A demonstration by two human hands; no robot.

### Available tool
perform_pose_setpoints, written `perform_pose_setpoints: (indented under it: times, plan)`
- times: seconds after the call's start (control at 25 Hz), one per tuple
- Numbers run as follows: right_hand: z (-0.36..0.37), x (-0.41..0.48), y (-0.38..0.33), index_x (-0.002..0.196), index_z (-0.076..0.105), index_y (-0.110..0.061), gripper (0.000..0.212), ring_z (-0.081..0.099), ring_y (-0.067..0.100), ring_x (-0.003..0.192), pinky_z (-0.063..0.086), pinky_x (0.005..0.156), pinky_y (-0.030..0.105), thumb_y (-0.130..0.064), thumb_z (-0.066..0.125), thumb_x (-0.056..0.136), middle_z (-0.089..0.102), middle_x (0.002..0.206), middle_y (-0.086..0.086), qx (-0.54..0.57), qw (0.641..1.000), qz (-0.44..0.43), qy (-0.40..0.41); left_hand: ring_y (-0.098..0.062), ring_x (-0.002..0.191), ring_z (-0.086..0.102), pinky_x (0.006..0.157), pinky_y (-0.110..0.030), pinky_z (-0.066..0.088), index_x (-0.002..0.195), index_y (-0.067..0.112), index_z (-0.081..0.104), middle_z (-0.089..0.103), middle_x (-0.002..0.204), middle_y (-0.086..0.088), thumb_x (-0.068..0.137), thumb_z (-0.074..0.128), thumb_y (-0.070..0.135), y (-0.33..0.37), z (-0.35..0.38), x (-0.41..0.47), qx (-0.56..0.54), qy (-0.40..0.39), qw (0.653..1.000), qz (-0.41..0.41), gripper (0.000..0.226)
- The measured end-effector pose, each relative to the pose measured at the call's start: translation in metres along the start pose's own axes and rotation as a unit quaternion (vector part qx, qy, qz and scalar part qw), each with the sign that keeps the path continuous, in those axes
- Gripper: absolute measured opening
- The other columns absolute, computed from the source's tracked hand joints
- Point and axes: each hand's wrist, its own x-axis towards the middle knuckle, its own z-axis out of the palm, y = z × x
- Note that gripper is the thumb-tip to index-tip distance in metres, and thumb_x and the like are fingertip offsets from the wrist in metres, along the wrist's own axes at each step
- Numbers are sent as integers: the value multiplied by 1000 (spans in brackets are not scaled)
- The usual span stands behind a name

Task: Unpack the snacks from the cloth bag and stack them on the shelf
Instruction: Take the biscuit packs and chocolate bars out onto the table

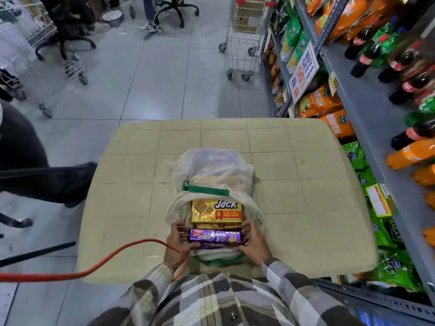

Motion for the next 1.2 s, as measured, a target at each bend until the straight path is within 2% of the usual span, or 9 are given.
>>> perform_pose_setpoints:
  times: [0.12,0.28,0.4,0.52,0.68,0.76,0.88,1.08,1.2]
  plan:
    - [-5,-5,5,121,59,-20,60,59,9,97,55,82,17,-11,87,69,55,116,-10,-17,999,-25,-34,-23,93,67,79,-31,58,114,14,62,71,106,-5,56,93,7,-1,-4,-11,13,2,1000,27,66]
    - [-34,-10,2,116,68,-20,54,58,11,105,55,93,23,-9,88,67,53,116,-9,9,998,-62,-4,-9,90,63,77,-20,53,107,23,69,68,105,6,55,95,18,28,-3,-10,99,-23,987,127,58]
    - [-74,-12,6,107,73,-26,52,62,11,93,55,80,19,-7,91,62,59,108,-4,33,992,-95,73,-1,94,60,79,-11,50,111,20,70,62,106,5,59,93,24,70,12,5,162,-79,964,197,56]
    - [-118,-8,19,105,75,-17,52,63,12,86,52,72,12,-1,91,58,61,104,-3,37,987,-91,126,0,94,61,79,-6,47,113,23,69,61,108,10,68,84,36,114,40,23,184,-151,936,261,50]
    - [-177,-11,56,110,74,-10,56,63,15,87,51,72,7,6,89,59,60,107,1,72,976,-33,202,-1,88,60,78,-8,46,116,13,69,63,105,2,73,84,19,161,119,48,212,-199,900,325,47]
    - [-196,-16,82,112,72,-6,55,64,22,91,51,73,9,10,86,61,60,111,9,88,969,7,231,-7,87,61,80,-13,50,120,7,67,62,108,-4,76,83,16,172,165,49,228,-222,889,330,47]
    - [-205,-26,120,115,69,1,53,63,34,100,53,79,23,16,81,65,57,117,20,103,963,87,235,-31,87,65,83,-37,54,117,-2,66,62,107,-19,77,79,8,167,224,42,269,-262,875,306,43]
    - [-201,-36,169,115,68,0,48,62,37,105,53,96,42,13,78,70,56,118,20,45,967,163,188,-32,102,61,92,-35,47,119,3,63,58,116,-17,85,71,14,133,282,22,341,-288,867,222,36]
    - [-192,-35,182,112,69,-3,42,62,35,107,49,100,39,8,77,72,55,115,17,11,973,161,165,-31,108,57,94,-37,45,120,4,60,55,119,-14,88,65,12,112,289,13,356,-292,863,207,33]
